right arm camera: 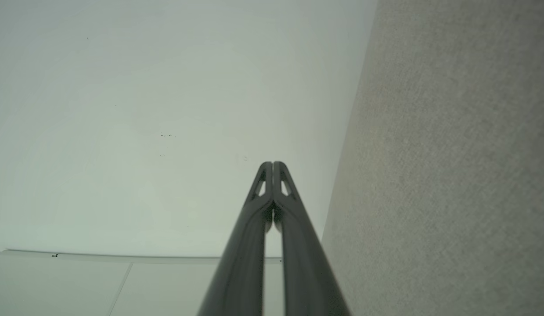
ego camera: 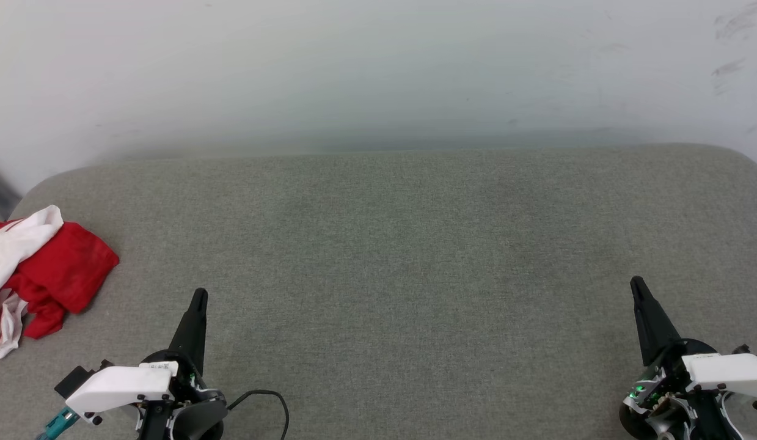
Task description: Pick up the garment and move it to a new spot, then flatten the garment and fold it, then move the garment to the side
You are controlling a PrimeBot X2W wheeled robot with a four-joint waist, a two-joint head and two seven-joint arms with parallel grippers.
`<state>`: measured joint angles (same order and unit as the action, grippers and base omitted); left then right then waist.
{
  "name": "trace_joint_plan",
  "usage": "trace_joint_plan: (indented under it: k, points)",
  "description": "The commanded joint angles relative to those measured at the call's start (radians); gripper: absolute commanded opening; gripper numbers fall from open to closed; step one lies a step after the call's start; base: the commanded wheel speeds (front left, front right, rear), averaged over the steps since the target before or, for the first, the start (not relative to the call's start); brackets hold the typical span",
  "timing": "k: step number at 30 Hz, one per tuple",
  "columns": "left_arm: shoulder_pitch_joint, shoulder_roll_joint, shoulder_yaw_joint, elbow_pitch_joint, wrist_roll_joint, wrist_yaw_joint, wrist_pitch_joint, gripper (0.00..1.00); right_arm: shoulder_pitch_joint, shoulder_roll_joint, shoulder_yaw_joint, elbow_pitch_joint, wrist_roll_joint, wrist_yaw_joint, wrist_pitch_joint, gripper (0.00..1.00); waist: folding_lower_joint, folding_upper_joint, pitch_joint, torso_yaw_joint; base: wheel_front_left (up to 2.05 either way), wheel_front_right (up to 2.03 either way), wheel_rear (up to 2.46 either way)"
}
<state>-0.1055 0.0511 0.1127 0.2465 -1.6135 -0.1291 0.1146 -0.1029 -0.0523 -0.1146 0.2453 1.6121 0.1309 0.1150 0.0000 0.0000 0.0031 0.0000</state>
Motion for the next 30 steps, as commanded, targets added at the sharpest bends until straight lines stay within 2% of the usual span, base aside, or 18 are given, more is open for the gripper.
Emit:
trace_joint_plan:
  k: [1,30]
  points:
    - [-0.008,-0.002,0.003,0.000,0.001,-0.003,0.001,0.00,-0.011,0.004,0.001,0.000,0.001,0.000,0.000,0.00,0.0000,0.0000,0.000,0.000,0.00,0.00,0.00]
    - [-0.008,-0.002,0.003,0.000,0.001,-0.003,0.001,0.00,-0.011,0.004,0.001,0.000,0.001,0.000,0.000,0.00,0.0000,0.0000,0.000,0.000,0.00,0.00,0.00]
